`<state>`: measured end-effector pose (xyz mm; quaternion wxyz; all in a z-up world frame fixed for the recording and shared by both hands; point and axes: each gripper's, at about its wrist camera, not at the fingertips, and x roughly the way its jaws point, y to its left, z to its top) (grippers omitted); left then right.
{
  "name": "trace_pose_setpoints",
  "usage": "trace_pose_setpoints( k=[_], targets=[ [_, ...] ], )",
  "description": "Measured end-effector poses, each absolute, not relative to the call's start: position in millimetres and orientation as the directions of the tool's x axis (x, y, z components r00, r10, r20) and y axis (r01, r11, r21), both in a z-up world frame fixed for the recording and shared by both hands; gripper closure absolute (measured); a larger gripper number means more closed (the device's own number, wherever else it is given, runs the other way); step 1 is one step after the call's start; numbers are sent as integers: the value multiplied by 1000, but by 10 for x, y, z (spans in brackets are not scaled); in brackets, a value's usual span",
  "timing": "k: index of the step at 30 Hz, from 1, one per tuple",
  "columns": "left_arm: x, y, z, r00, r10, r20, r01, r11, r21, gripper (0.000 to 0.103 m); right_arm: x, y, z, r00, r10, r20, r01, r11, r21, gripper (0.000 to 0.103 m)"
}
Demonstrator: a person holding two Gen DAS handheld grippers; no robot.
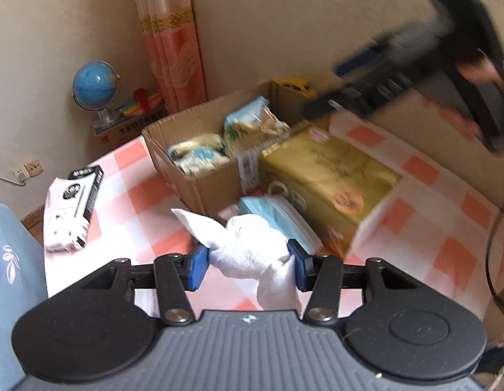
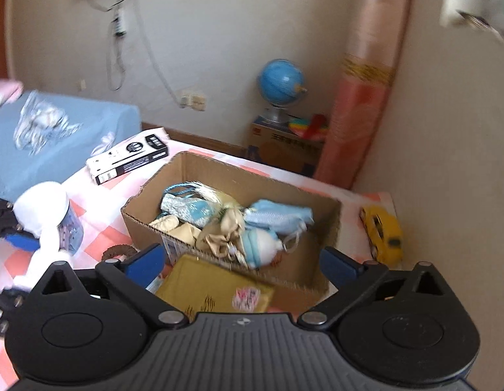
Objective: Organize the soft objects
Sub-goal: 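Carry the pouch and white cloth into the cardboard box while opening both grippers, then move the right tool to the folded blue mask while the left approaches the brown hair tie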
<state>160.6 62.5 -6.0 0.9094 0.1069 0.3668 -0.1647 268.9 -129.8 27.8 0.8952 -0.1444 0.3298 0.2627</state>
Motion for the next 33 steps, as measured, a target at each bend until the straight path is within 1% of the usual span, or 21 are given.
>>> trace_pose_setpoints(
  k=[6, 11, 15, 17, 19, 20, 24, 29, 33],
  targets=[
    [1923, 618, 180, 708, -231, -667, 368, 927, 69, 53, 2356, -1469, 201, 681, 315, -661, -465, 883, -59, 0],
    [2333, 531, 293, 717, -230, -658, 365, 928, 73, 53, 2062, -1599, 127, 686, 323, -652, -422, 907, 5, 0],
    [2664, 474, 332, 731, -208, -650, 343, 935, 86, 52, 1907, -1689, 108, 707, 295, -643, -381, 925, 7, 0],
    [2784, 453, 348, 747, -198, -635, 327, 940, 91, 47, 1865, -1736, 104, 712, 287, -641, -365, 931, 11, 0],
    [2867, 435, 344, 761, -177, -624, 310, 945, 110, 18, 1814, -1781, 103, 718, 281, -636, -352, 936, 17, 0],
    [2882, 428, 341, 773, -161, -613, 292, 949, 120, 15, 1799, -1799, 101, 721, 281, -634, -346, 938, 22, 0],
    [2848, 436, 328, 771, -160, -616, 284, 953, 108, 14, 1772, -1860, 89, 722, 285, -631, -335, 941, 42, 0],
    [2689, 441, 267, 759, -136, -637, 278, 952, 127, 14, 1738, -1863, 96, 720, 295, -627, -338, 939, 54, 0],
    [2521, 462, 244, 752, -142, -644, 272, 957, 106, 14, 1680, -1853, 114, 722, 308, -620, -350, 935, 58, 0]
  ],
)
